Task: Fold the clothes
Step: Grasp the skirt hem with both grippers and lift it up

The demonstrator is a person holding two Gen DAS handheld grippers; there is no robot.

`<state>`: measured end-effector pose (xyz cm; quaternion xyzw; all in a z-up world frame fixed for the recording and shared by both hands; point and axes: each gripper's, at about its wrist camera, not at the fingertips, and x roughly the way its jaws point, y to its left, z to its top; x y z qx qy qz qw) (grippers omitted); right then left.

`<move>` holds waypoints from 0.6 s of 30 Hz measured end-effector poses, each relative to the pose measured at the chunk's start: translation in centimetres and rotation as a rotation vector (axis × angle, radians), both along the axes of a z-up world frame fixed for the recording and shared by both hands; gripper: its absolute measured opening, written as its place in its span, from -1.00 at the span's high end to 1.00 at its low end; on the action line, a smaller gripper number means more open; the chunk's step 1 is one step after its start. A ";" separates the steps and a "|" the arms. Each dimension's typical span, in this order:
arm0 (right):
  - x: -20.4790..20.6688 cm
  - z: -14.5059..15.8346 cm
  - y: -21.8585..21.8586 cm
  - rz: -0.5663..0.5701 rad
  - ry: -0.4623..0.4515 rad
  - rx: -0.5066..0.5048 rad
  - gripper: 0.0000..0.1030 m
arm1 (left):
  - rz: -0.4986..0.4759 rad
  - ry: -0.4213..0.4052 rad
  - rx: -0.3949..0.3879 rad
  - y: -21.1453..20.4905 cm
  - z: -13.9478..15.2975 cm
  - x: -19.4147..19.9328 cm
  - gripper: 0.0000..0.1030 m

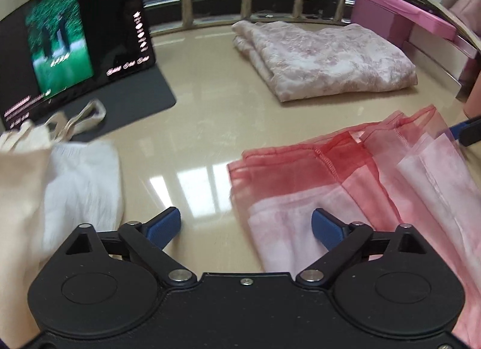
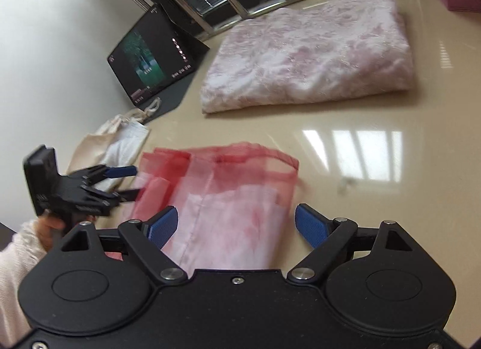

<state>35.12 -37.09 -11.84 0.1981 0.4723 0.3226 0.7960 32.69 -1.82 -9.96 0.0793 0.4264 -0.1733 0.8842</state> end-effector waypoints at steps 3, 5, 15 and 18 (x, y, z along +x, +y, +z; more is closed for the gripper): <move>0.8 -0.1 -0.3 0.003 0.003 0.037 -0.61 | -0.015 -0.007 -0.015 -0.2 0.0 0.8 -0.82; 1.3 -0.2 -0.2 0.007 0.003 0.053 -0.55 | -0.038 -0.010 -0.015 -0.5 0.0 1.2 -0.79; 1.9 -1.6 0.3 -0.009 0.024 0.066 0.80 | -0.063 -0.047 -0.063 -1.2 0.4 0.9 0.27; 1.9 -1.9 0.1 -0.041 0.040 0.067 0.98 | -0.040 -0.030 -0.106 -0.9 0.5 1.3 0.71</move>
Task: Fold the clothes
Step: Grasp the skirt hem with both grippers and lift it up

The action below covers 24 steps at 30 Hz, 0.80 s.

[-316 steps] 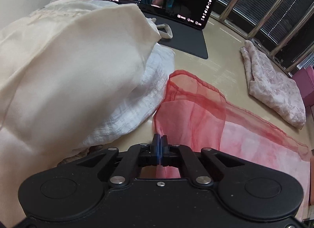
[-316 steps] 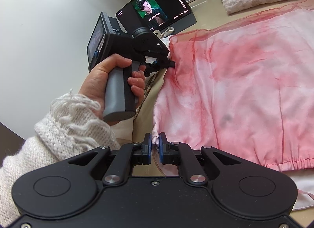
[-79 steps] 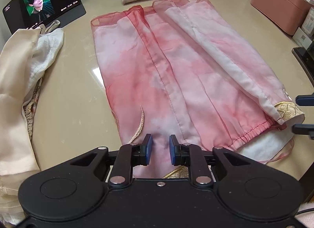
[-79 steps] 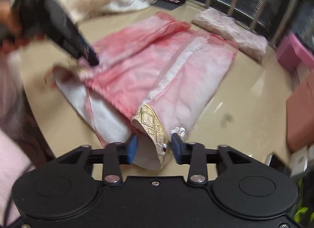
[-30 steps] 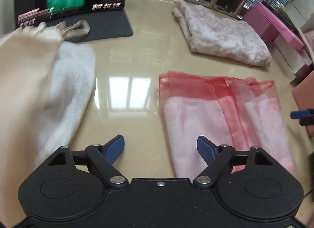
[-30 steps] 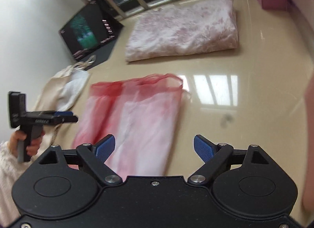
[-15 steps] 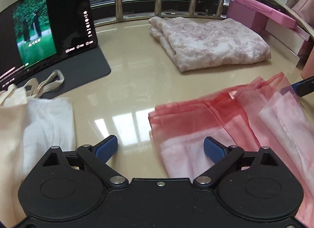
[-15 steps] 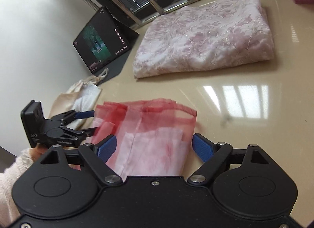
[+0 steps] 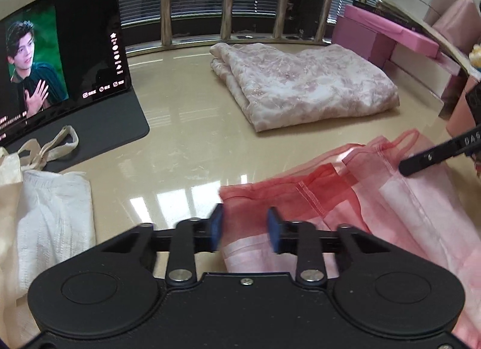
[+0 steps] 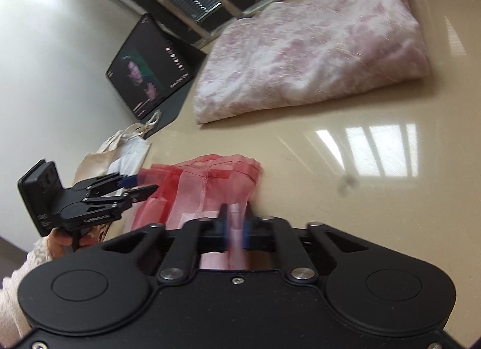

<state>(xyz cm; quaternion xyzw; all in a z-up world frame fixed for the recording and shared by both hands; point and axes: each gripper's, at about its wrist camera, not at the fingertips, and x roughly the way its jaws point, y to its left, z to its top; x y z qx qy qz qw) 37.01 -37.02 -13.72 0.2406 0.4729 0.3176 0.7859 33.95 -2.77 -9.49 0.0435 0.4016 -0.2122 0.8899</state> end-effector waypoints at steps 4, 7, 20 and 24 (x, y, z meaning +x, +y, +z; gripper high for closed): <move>-0.5 0.5 0.5 -0.020 -0.007 -0.021 0.99 | 0.015 -0.015 -0.036 0.0 0.3 -0.4 0.91; -1.5 1.7 1.0 -0.010 -0.051 -0.015 0.99 | 0.013 -0.080 -0.038 -0.3 1.5 -1.5 0.96; -10.0 11.4 2.4 0.112 -0.387 0.022 1.00 | -0.132 -0.409 -0.163 0.2 11.2 -12.8 0.97; -15.3 13.6 1.8 0.168 -0.473 0.055 1.00 | -0.228 -0.504 -0.143 1.2 13.4 -19.0 0.97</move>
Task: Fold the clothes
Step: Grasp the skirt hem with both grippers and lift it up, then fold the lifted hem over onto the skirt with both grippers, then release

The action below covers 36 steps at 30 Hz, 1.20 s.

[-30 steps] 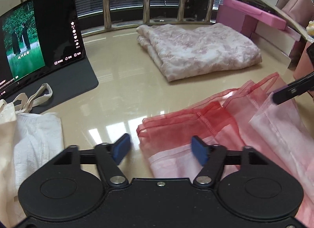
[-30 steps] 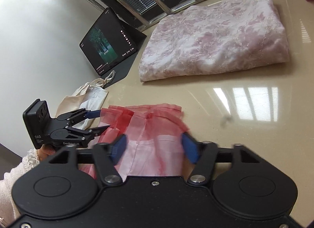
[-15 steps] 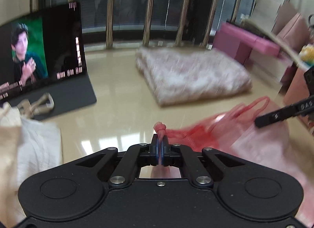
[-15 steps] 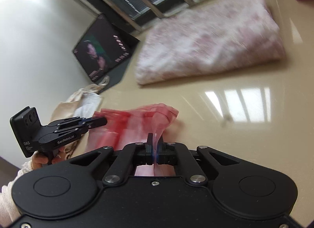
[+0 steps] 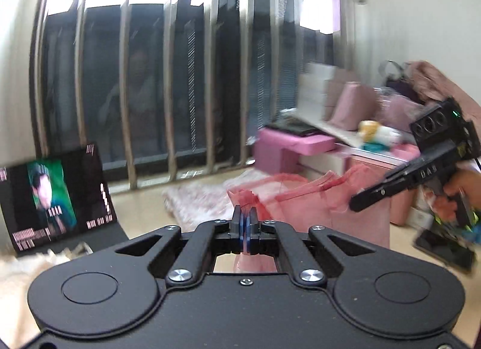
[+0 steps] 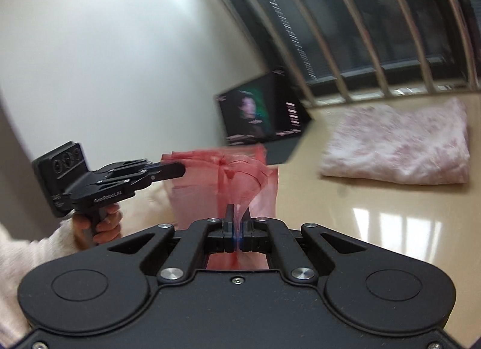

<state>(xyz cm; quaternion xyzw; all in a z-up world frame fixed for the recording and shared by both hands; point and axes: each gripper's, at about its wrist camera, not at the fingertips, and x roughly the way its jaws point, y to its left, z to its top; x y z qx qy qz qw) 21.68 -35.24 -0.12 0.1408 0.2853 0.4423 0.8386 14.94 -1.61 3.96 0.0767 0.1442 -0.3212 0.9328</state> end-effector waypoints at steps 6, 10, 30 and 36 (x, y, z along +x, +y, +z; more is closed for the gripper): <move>-7.7 0.4 -0.3 0.045 -0.022 -0.057 0.99 | -0.145 0.050 0.139 -0.6 -0.6 -6.4 0.97; -10.7 -1.7 0.0 0.065 0.003 -0.159 0.99 | -0.218 0.166 0.250 -1.6 -3.4 -7.5 0.97; -18.9 -4.6 -1.4 0.057 0.239 -0.187 -0.26 | -0.136 0.549 0.261 4.8 -7.7 -9.1 0.02; -19.8 -3.3 -3.6 -0.078 0.248 0.028 -0.29 | -0.077 0.548 0.039 6.3 -5.4 -8.6 -0.09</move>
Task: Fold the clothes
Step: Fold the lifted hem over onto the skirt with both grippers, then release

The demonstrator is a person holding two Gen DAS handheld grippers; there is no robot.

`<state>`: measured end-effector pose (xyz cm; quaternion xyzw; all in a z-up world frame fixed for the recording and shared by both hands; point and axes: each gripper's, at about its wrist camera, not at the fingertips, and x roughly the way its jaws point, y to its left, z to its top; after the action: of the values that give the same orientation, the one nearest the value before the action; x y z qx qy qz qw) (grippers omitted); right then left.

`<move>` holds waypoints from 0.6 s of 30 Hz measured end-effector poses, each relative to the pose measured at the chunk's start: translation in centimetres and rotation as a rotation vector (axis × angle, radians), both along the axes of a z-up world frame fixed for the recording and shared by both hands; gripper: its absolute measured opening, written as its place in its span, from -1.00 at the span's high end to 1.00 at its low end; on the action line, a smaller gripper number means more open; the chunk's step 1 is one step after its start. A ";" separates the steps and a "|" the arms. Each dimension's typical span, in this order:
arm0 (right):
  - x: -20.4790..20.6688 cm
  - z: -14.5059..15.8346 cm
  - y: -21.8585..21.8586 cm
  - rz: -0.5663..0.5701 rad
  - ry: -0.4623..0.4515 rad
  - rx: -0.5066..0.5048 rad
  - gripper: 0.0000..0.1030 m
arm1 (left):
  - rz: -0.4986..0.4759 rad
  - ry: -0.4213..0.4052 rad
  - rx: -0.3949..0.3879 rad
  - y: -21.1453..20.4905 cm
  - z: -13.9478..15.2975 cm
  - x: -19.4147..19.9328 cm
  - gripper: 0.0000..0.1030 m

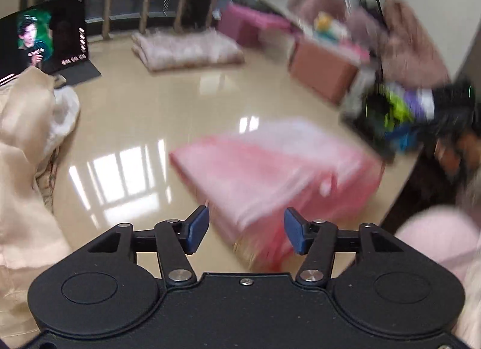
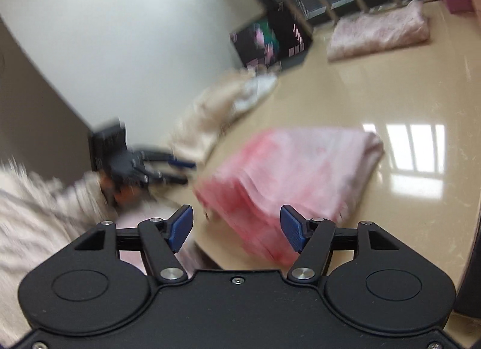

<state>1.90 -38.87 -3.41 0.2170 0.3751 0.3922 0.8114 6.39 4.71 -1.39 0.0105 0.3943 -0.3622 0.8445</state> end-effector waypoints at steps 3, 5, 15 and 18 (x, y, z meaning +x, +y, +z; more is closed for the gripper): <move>1.5 -0.6 0.3 -0.142 0.051 -0.074 -0.28 | 0.090 0.080 0.018 -1.4 -0.2 1.9 -0.11; 2.7 -1.8 0.6 -0.211 0.122 -0.113 -0.28 | 0.122 0.203 0.041 -2.3 -1.5 3.5 -0.11; 2.8 -4.0 3.0 -0.295 0.208 0.036 0.99 | 0.136 0.319 0.170 -4.1 -4.7 4.3 0.84; 2.7 -3.5 4.1 -0.252 0.172 -0.080 0.90 | 0.143 0.306 0.197 -3.4 -5.2 4.0 0.84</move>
<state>4.58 -34.78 -6.92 0.2628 0.4285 0.2522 0.8269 10.37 1.28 -6.61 0.0098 0.5516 -0.2581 0.7931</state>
